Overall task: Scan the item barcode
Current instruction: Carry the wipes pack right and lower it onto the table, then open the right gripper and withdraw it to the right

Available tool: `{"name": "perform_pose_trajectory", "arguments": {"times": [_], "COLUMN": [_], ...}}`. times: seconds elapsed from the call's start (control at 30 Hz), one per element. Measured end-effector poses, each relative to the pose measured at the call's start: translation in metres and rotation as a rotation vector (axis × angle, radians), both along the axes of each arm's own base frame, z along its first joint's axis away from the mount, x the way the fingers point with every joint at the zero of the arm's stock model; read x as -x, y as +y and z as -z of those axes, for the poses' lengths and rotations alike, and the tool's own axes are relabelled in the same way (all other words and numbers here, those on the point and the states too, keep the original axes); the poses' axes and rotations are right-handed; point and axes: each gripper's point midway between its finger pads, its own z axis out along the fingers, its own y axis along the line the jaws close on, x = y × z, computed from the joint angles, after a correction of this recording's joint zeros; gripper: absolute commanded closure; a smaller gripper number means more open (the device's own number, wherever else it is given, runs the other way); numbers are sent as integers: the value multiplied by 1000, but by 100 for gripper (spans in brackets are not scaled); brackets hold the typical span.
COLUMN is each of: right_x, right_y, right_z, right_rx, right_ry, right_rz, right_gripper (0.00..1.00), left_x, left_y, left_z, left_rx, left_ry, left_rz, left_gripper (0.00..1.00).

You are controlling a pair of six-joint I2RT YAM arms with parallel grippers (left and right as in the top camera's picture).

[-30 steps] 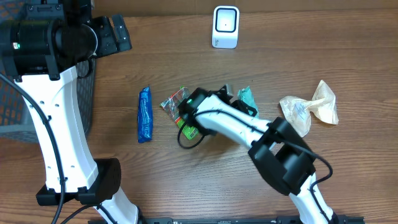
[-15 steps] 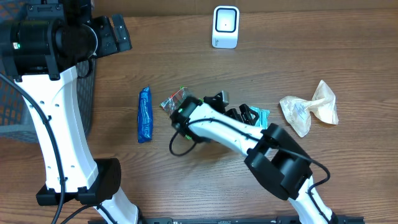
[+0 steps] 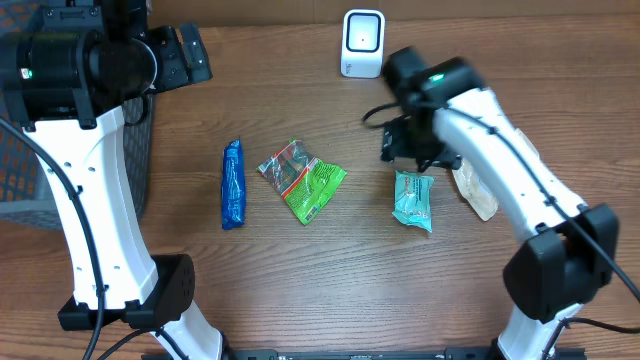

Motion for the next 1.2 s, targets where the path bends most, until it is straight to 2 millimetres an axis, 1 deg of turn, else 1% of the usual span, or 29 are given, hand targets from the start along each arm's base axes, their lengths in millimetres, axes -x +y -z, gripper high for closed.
{"name": "perform_pose_trajectory", "arguments": {"times": [0.03,0.2,0.3,0.37,0.43,0.5,0.63,0.77,0.83,1.0,1.2], "right_x": [1,15,15,10,5,6,14,13,12,17,12], "right_y": [0,13,15,8,-5,-18,-37,-47,-50,-45,-41], "right_z": [4,36,48,53,60,69,80,85,91,109,128], "right_rx": [-37,-220,-339,-417,-487,-551,-661,-712,-724,-758,-782], "right_ry": [17,125,143,133,120,119,120,82,59,24,-57], "right_rz": [-6,-73,-99,-96,-79,-59,-38,-41,-45,-64,-58], "right_gripper": [18,20,28,32,34,36,36,36,36,39,45], "left_x": [0,0,0,0,0,0,0,0,0,0,0], "left_y": [0,0,0,0,0,0,0,0,0,-1,-4], "left_z": [0,0,0,0,0,0,0,0,0,0,0], "left_rx": [0,0,0,0,0,0,0,0,0,6,20], "left_ry": [0,0,0,0,0,0,0,0,0,0,0], "left_rz": [0,0,0,0,0,0,0,0,0,5,15], "left_gripper": [0,0,0,0,0,0,0,0,0,0,0]}}
